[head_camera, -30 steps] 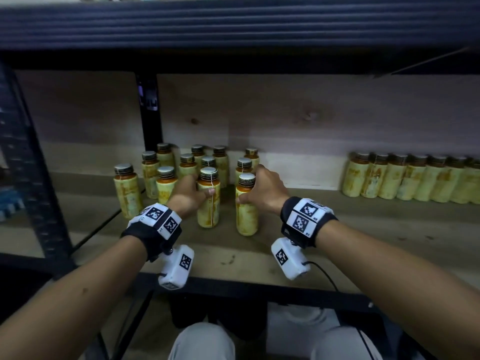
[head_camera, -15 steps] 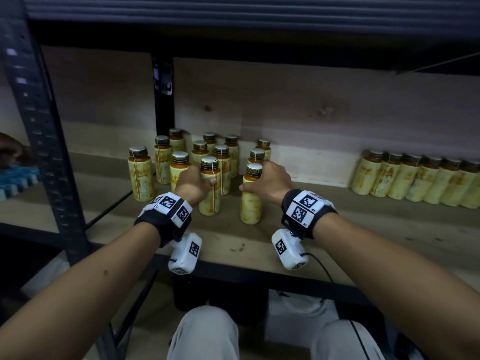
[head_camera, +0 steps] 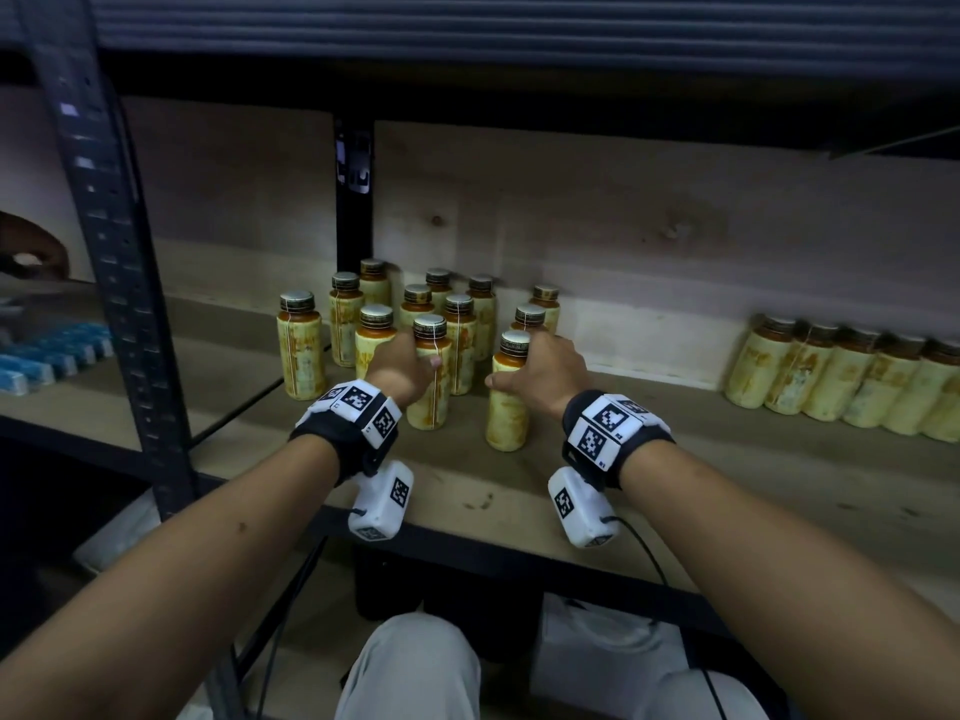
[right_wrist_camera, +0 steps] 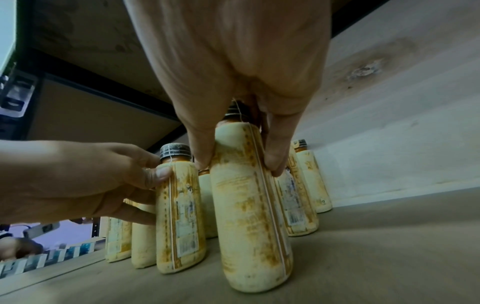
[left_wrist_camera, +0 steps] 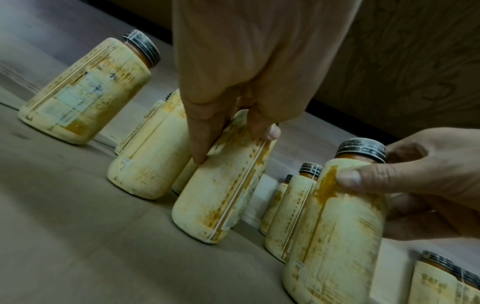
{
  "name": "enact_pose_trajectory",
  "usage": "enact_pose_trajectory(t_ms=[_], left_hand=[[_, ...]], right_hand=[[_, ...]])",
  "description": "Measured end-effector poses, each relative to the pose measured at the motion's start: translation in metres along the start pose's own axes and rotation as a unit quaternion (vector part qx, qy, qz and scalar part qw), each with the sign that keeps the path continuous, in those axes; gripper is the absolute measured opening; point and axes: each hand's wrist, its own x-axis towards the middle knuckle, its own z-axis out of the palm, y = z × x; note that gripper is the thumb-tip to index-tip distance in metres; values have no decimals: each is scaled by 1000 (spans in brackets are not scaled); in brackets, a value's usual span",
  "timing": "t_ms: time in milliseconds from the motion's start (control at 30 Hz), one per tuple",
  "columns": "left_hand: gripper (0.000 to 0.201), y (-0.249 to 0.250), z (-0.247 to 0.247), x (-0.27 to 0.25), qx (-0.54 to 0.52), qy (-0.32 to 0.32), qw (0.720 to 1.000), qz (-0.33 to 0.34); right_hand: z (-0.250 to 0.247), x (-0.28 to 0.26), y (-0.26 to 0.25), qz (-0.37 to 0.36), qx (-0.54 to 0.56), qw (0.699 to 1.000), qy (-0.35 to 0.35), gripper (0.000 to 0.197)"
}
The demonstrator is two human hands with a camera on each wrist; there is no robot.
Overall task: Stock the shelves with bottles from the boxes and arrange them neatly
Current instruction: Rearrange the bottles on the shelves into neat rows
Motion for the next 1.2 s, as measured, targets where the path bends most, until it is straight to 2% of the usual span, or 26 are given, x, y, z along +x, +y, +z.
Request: enact_pose_trajectory(t_ms=[333, 533, 633, 700, 767, 833, 900, 1067, 1200], left_hand=[[32, -2, 2, 3, 7, 12, 1000, -9], [52, 0, -13, -1, -27, -19, 999, 9], [55, 15, -29, -1, -22, -27, 999, 25], [52, 31, -41, 1, 28, -9, 998, 57], [41, 52, -52, 1, 59, 11, 993, 101], [25, 76, -56, 1, 54, 8, 987, 153], [13, 101, -48, -1, 50, -16, 978, 204], [20, 160, 18, -23, 95, -124, 934, 323], [22, 200, 85, -41, 126, -167, 895, 394]], right_hand=[[8, 0, 2, 1, 13, 1000, 15, 46], [-5, -8, -2, 23, 24, 999, -17, 56], [-30, -11, -2, 8, 11, 1000, -5, 51], [-54, -14, -1, -2, -9, 1000, 18, 50], [-80, -17, 3, -11, -30, 999, 42, 59], [-105, -21, 13, -17, -56, 997, 53, 64], [-129, -26, 27, -18, -97, 994, 47, 60], [-174, -49, 78, 21, -244, 969, 25, 52], [-195, -69, 129, 68, -287, 955, 12, 45]])
